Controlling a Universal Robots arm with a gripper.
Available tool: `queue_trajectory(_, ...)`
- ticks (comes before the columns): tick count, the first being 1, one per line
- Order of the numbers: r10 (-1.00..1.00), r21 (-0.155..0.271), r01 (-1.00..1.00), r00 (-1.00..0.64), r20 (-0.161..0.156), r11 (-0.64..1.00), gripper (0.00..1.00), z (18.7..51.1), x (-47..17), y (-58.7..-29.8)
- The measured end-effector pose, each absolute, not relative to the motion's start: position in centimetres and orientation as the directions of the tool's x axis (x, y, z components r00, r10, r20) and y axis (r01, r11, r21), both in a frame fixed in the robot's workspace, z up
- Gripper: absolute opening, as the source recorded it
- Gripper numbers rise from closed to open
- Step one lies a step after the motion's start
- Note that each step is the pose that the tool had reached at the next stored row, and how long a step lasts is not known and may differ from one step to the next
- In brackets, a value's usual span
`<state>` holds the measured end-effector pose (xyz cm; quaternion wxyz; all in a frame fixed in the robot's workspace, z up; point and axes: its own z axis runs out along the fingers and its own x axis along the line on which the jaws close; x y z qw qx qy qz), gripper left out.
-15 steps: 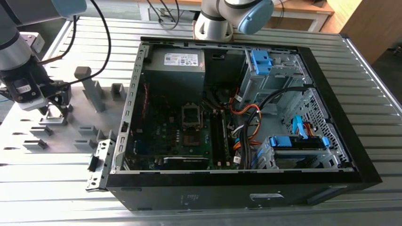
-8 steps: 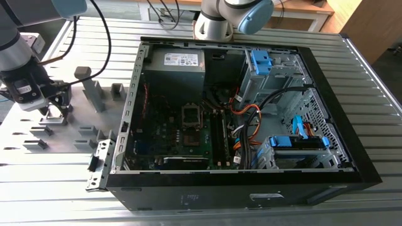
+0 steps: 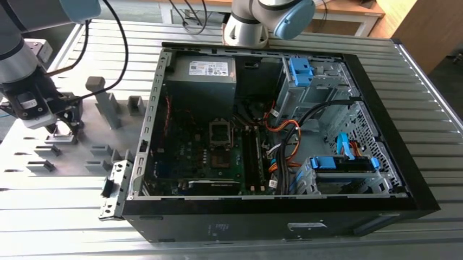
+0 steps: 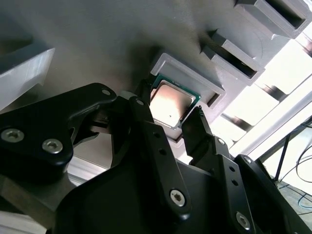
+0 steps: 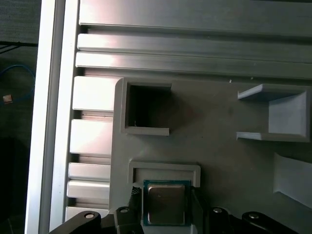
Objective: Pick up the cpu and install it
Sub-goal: 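Pick up the cpu and move it towards the insertion slot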
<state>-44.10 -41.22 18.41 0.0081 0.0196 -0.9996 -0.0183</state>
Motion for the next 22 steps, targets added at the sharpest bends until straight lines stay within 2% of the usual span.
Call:
queue_trajectory(13,-0.04,0.037,-0.039,-0.999,0.016,0.999,0.53,18.32,-44.11,-41.23)
queue_trajectory(15,-0.04,0.037,-0.039,-0.999,0.016,0.999,0.47,18.32,-44.11,-41.23)
queue_trajectory(22,-0.04,0.037,-0.039,-0.999,0.016,0.999,0.47,18.29,-44.11,-41.23)
